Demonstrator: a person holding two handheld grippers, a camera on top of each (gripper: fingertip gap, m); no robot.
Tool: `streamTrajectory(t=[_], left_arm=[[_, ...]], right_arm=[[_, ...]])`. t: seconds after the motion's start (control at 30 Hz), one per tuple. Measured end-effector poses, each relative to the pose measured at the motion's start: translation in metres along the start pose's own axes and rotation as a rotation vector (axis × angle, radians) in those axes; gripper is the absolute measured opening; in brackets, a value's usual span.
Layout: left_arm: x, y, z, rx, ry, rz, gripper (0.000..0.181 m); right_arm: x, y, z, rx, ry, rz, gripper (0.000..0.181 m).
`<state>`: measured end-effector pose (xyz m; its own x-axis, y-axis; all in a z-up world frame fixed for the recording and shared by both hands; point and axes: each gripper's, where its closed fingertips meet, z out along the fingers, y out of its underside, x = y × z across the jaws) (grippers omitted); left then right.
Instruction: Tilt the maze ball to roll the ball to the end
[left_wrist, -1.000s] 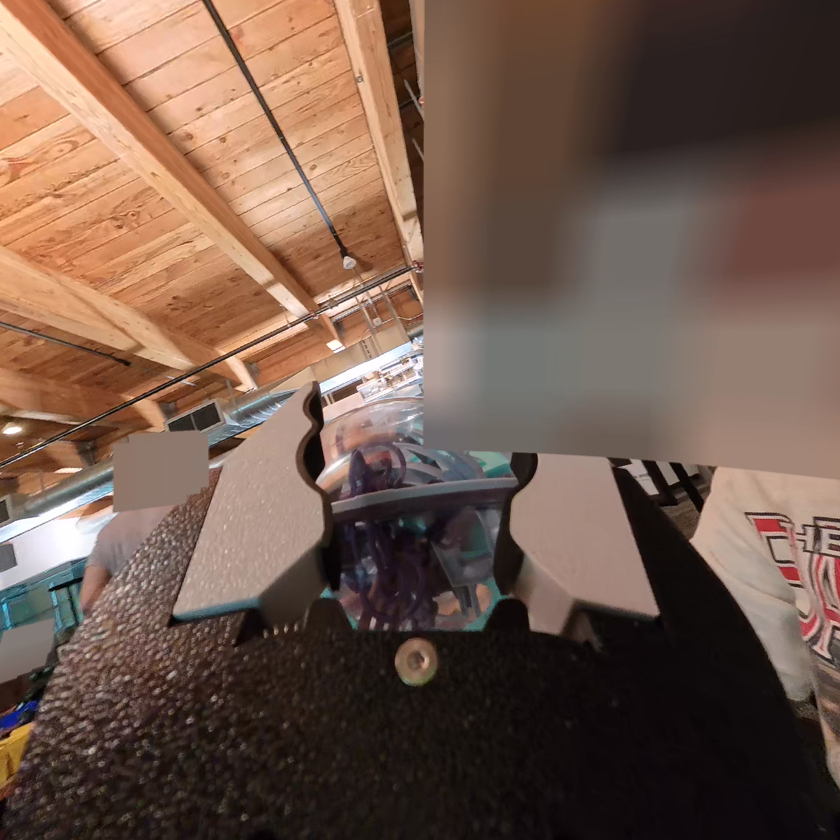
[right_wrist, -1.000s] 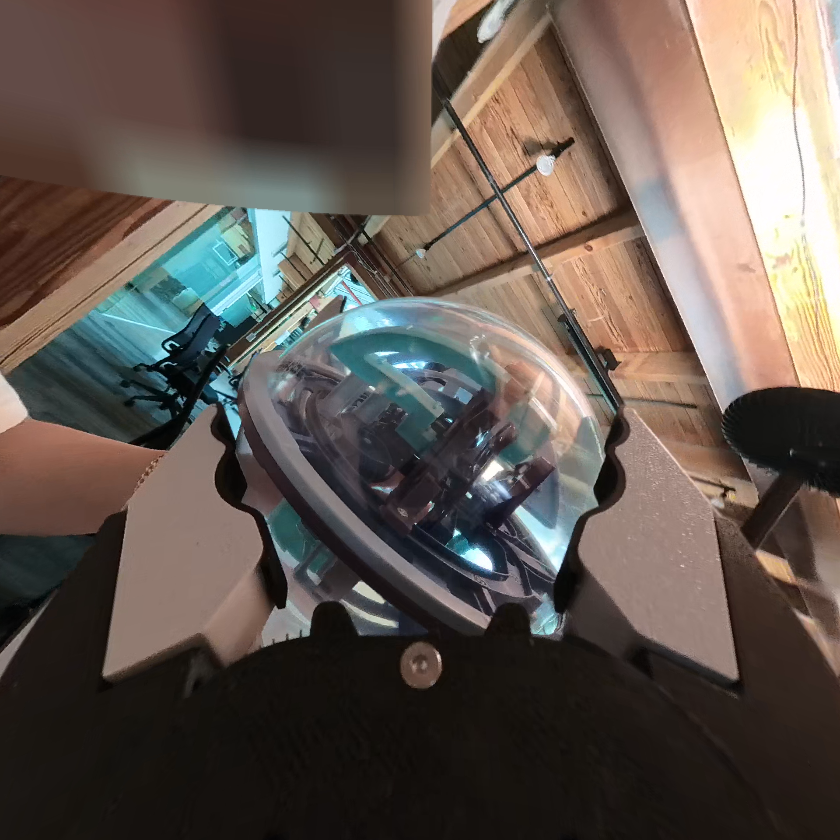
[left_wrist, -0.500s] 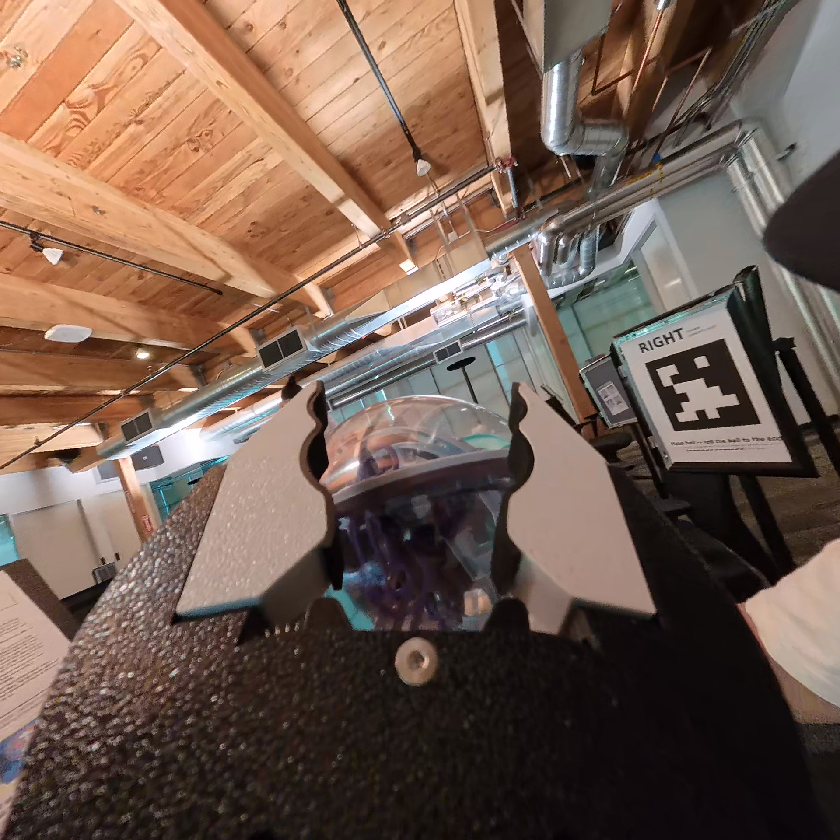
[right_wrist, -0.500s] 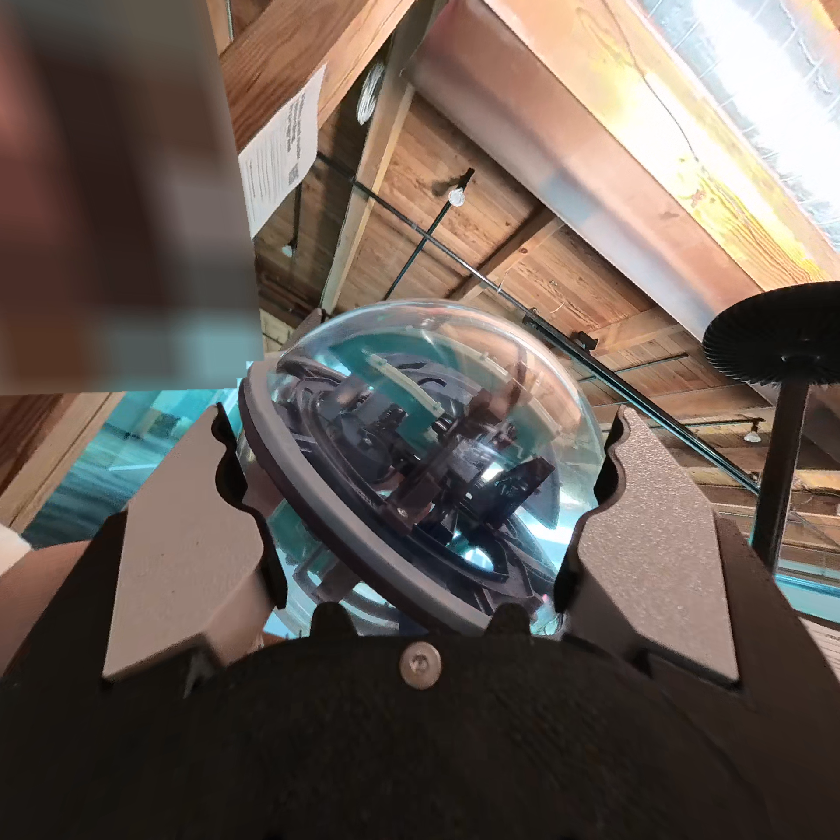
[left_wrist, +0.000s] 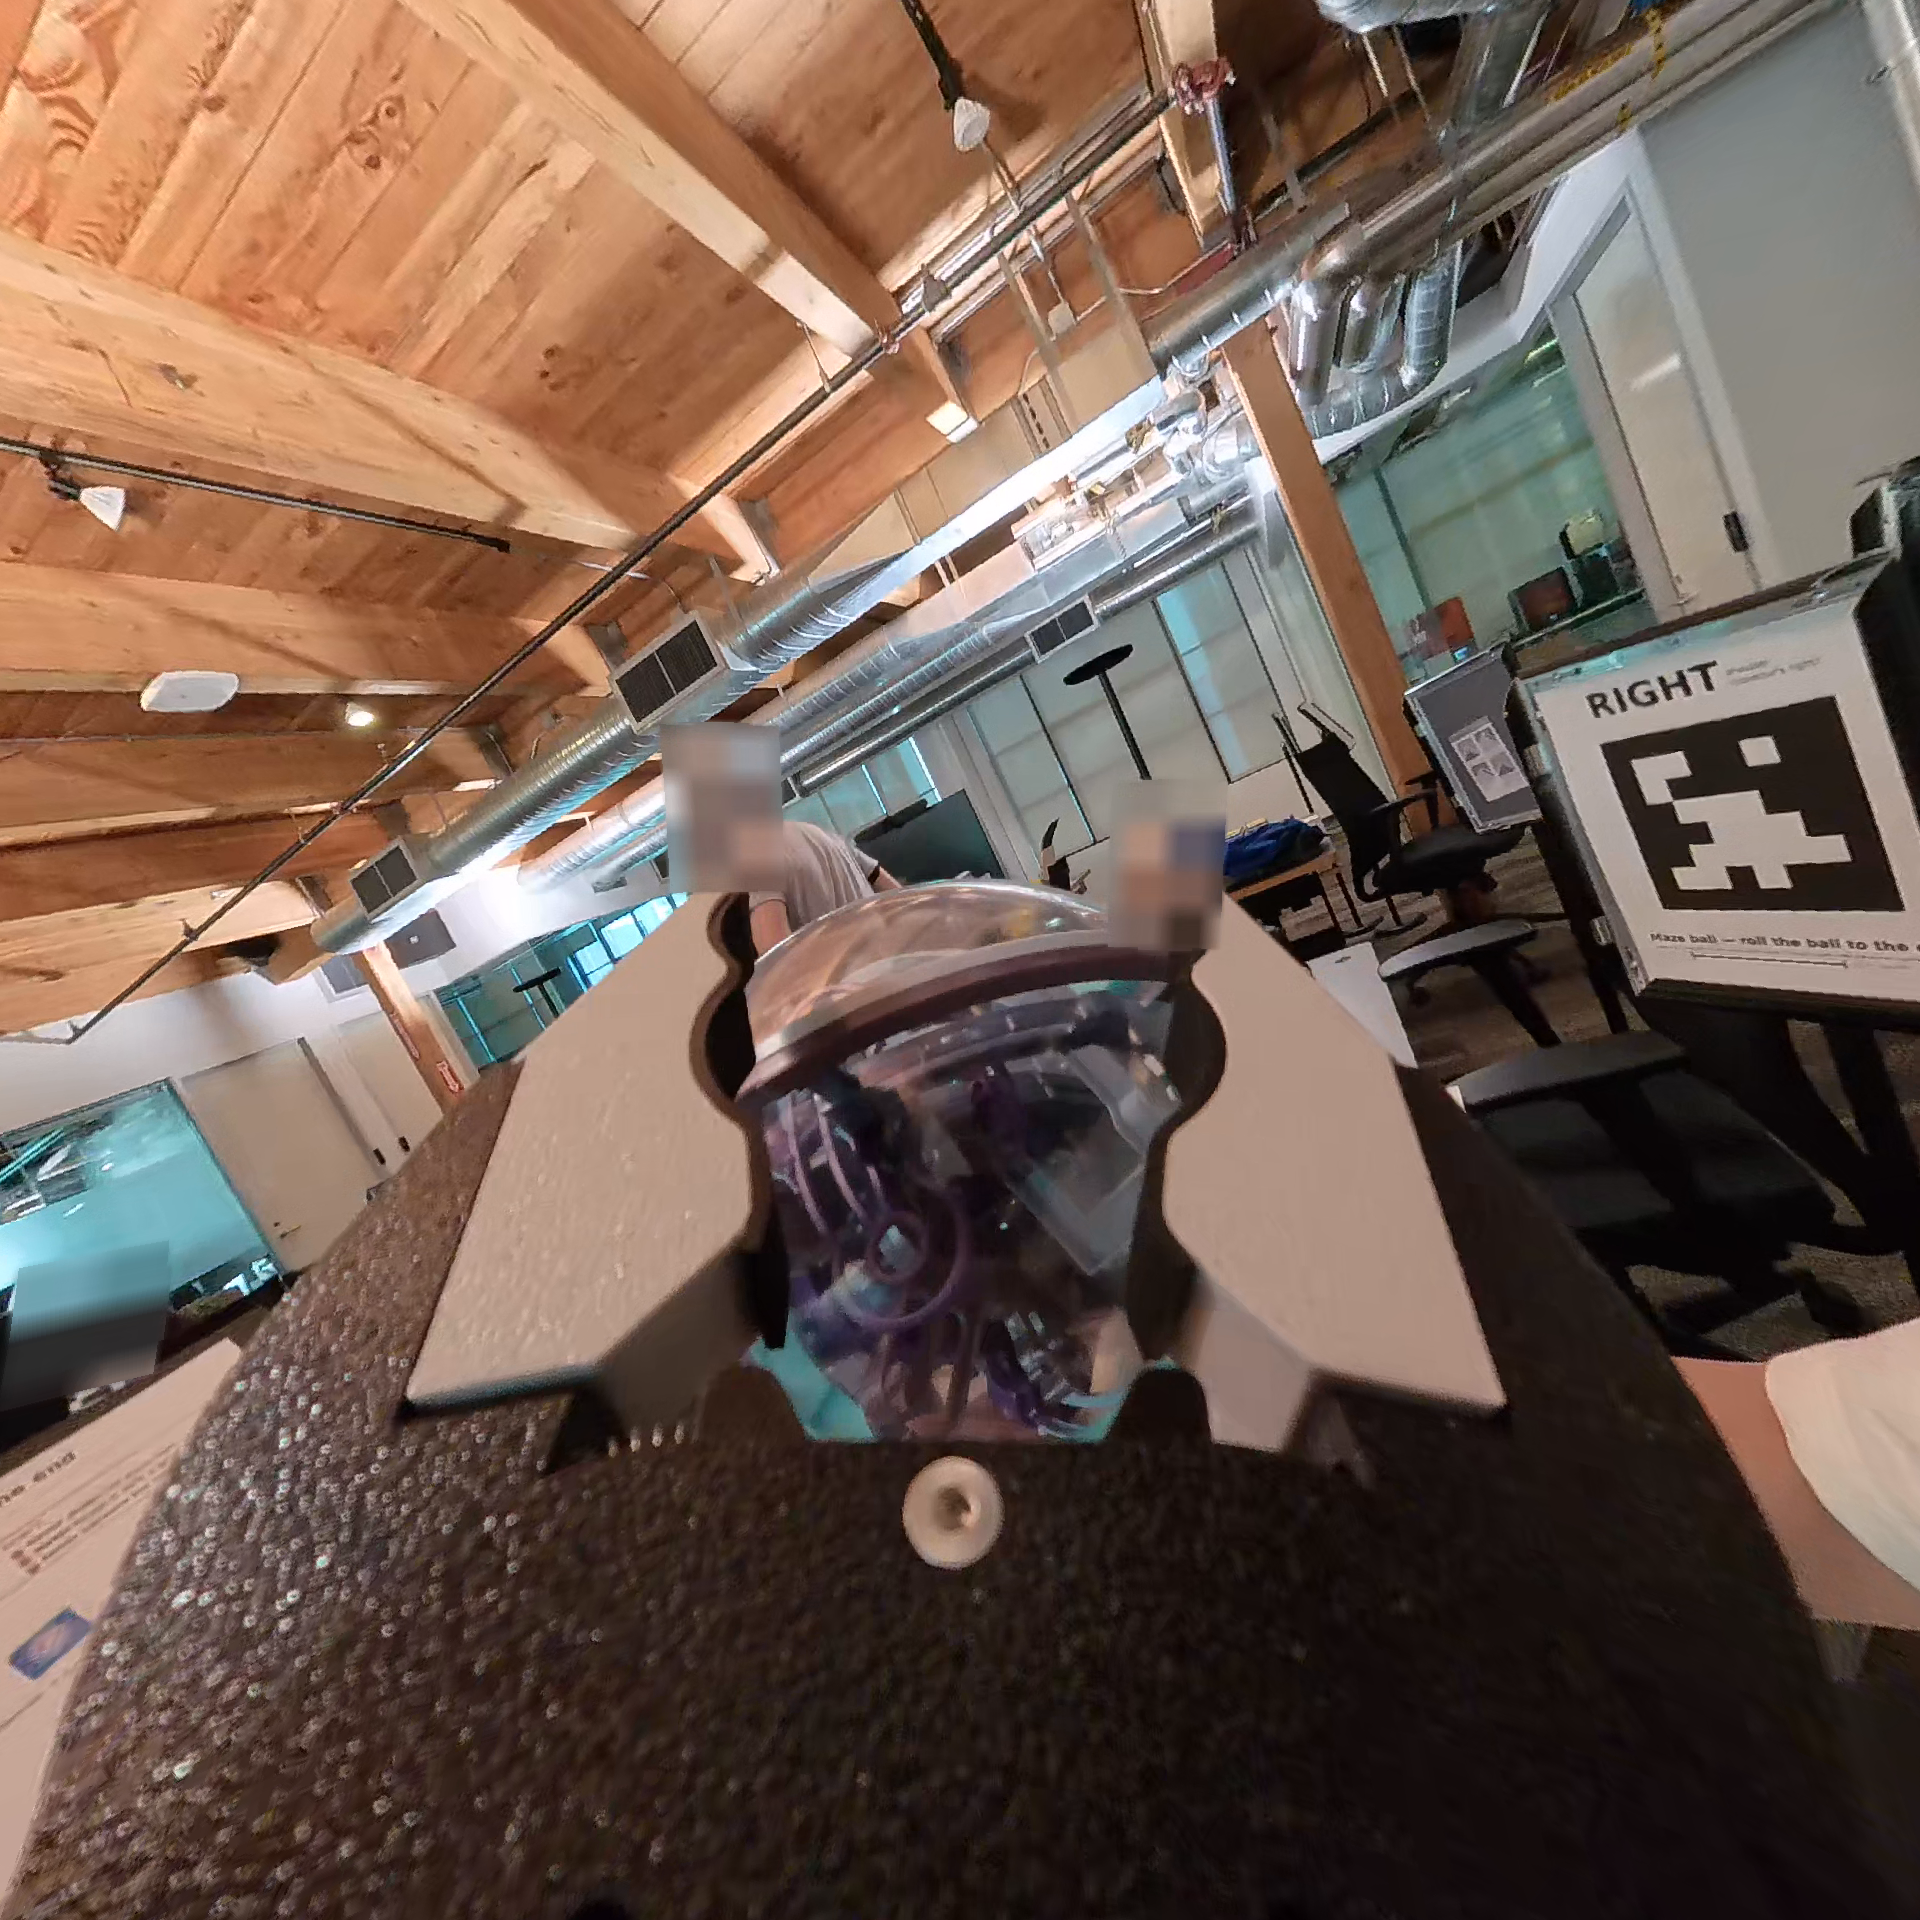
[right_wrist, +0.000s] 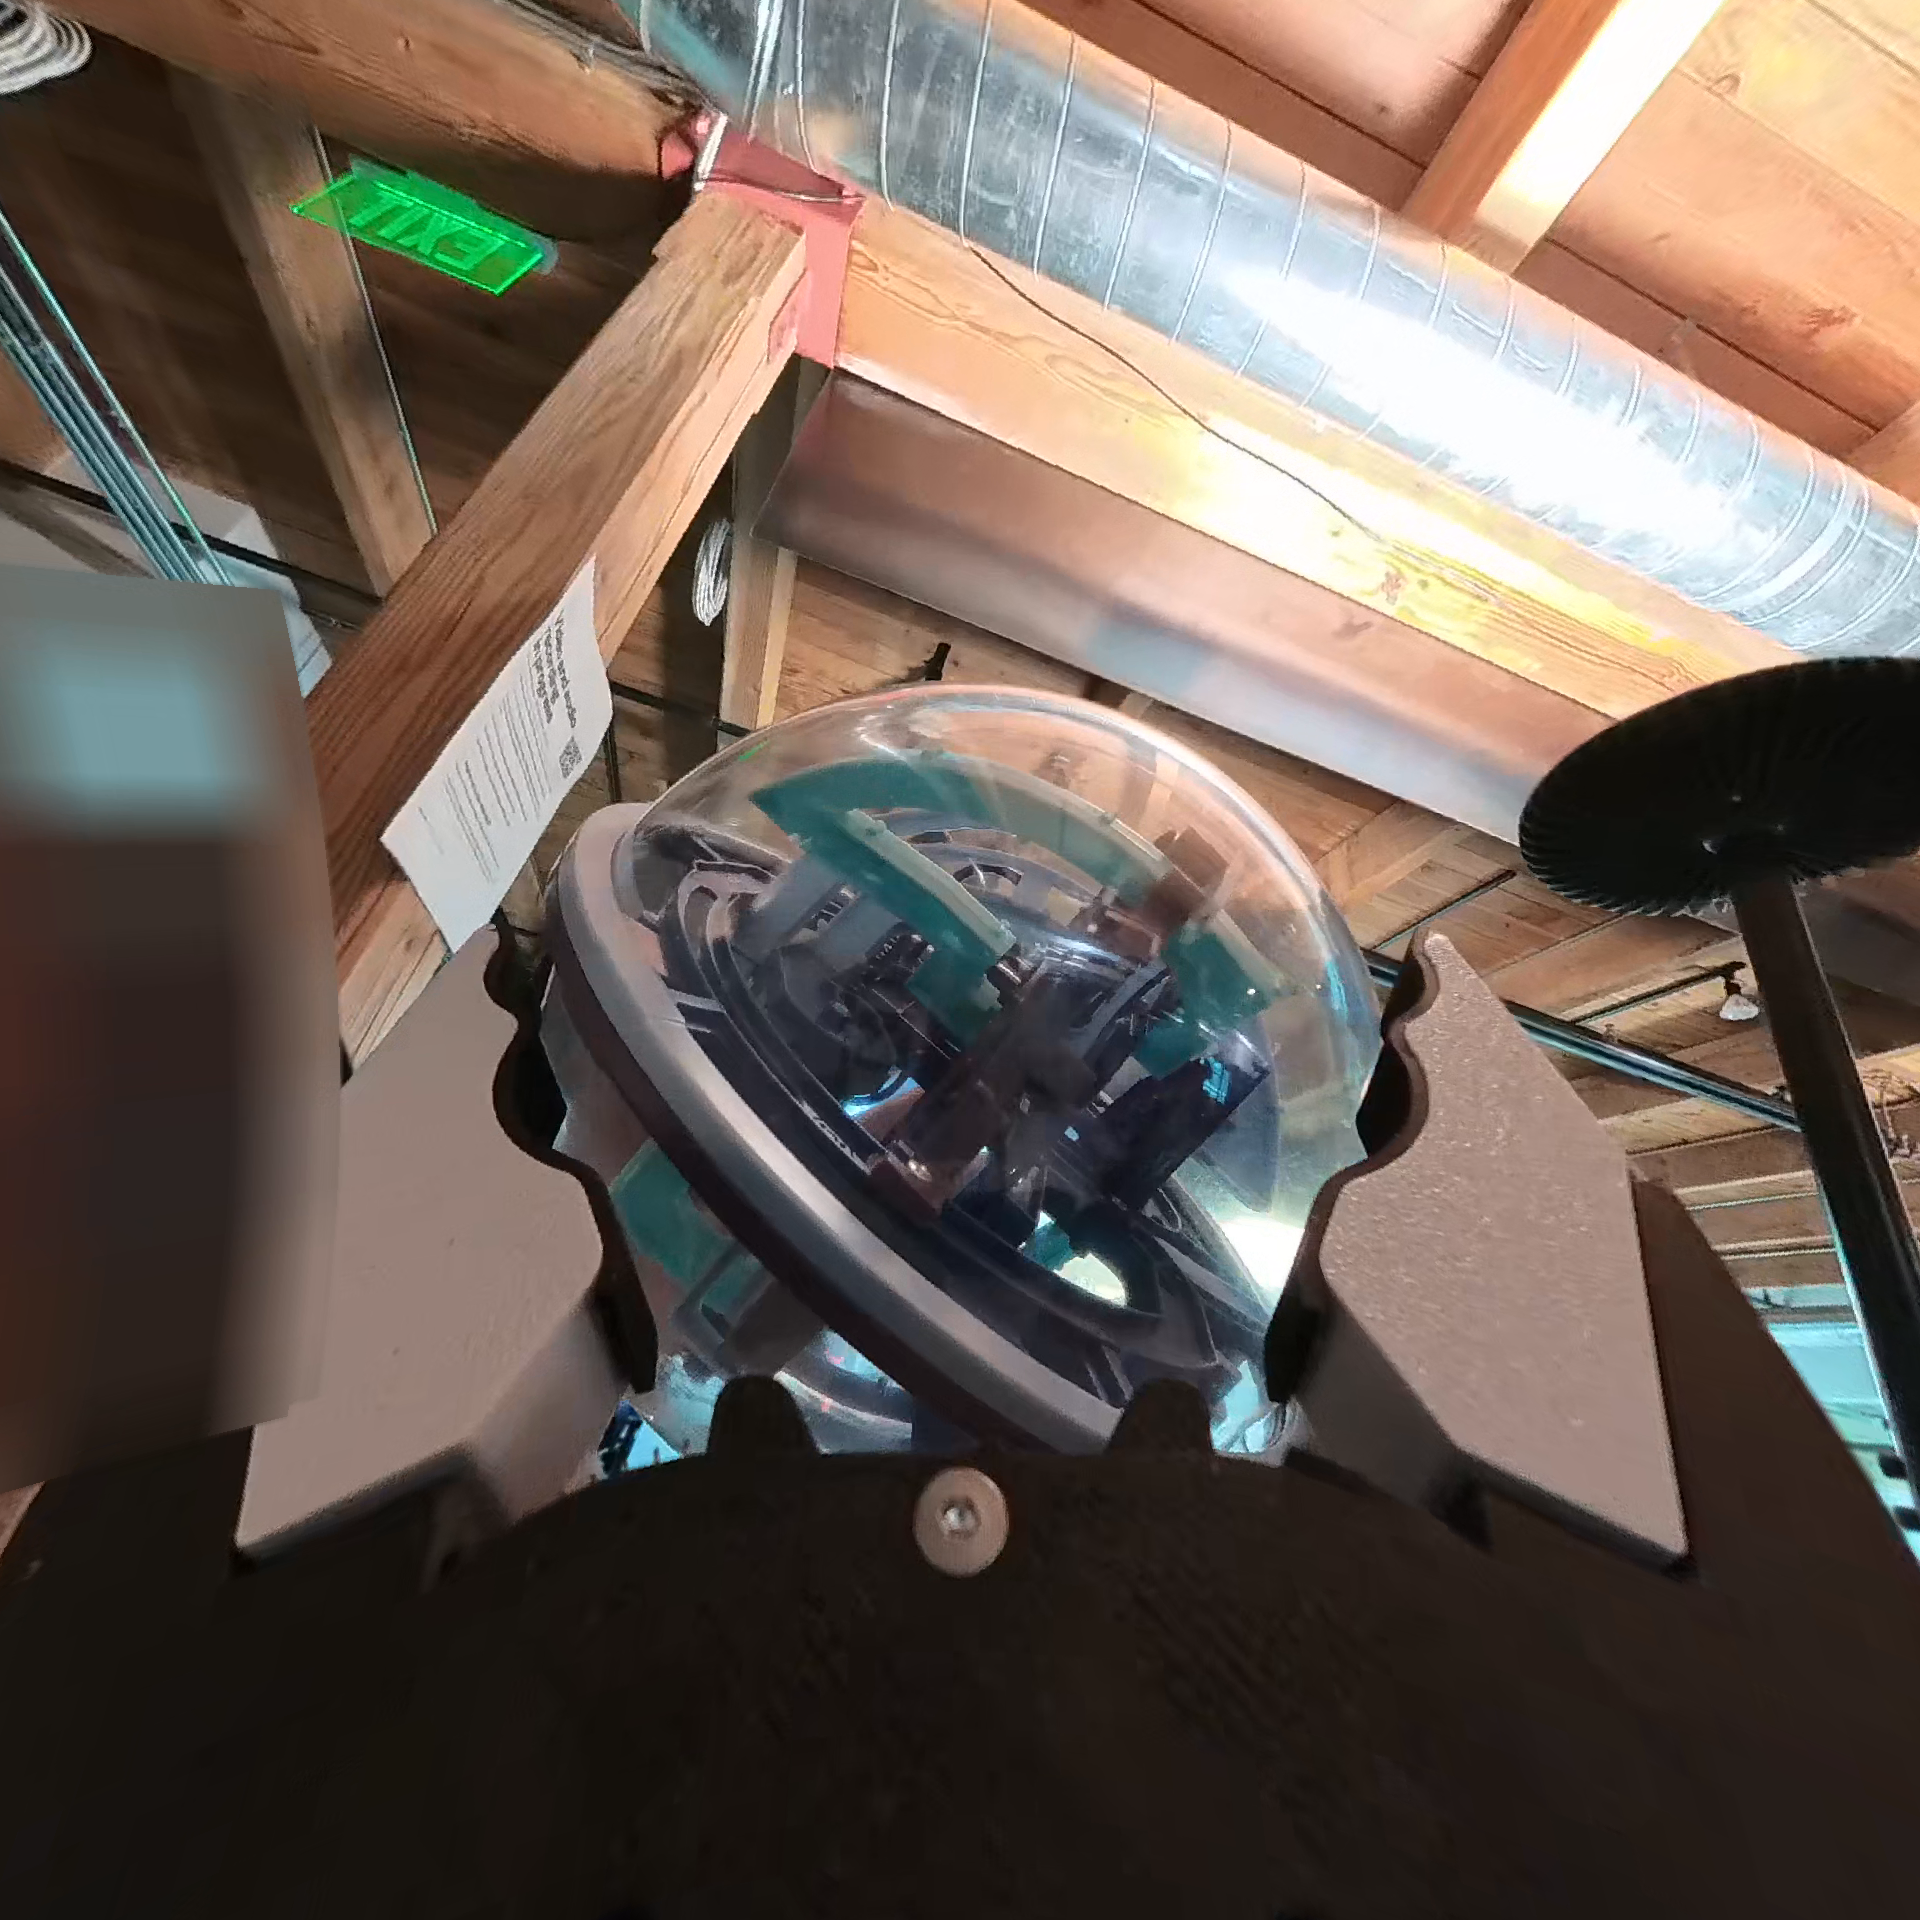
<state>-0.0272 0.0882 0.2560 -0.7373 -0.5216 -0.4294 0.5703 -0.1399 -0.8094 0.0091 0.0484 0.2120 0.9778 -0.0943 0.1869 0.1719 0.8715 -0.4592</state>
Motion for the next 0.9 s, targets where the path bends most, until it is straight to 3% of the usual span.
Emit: streamTrajectory(t=[0.23,0.43,0.63,0.9], left_arm=[[-0.009,-0.026,-0.015,0.109,-0.015,-0.071,0.079],[-0.022,-0.011,-0.043,0.194,-0.094,-0.177,0.079],[-0.023,0.052,-0.084,0.166,-0.122,-0.268,0.078],[-0.01,0.166,-0.148,0.143,-0.12,-0.442,0.066]], right_arm=[[-0.017,0.001,0.021,-0.037,-0.049,-0.093,0.154],[-0.026,0.034,0.009,-0.144,-0.079,-0.192,0.154],[-0.027,0.089,-0.034,-0.28,-0.087,-0.184,0.154],[-0.03,0.179,-0.129,-0.524,-0.063,-0.179,0.154]])
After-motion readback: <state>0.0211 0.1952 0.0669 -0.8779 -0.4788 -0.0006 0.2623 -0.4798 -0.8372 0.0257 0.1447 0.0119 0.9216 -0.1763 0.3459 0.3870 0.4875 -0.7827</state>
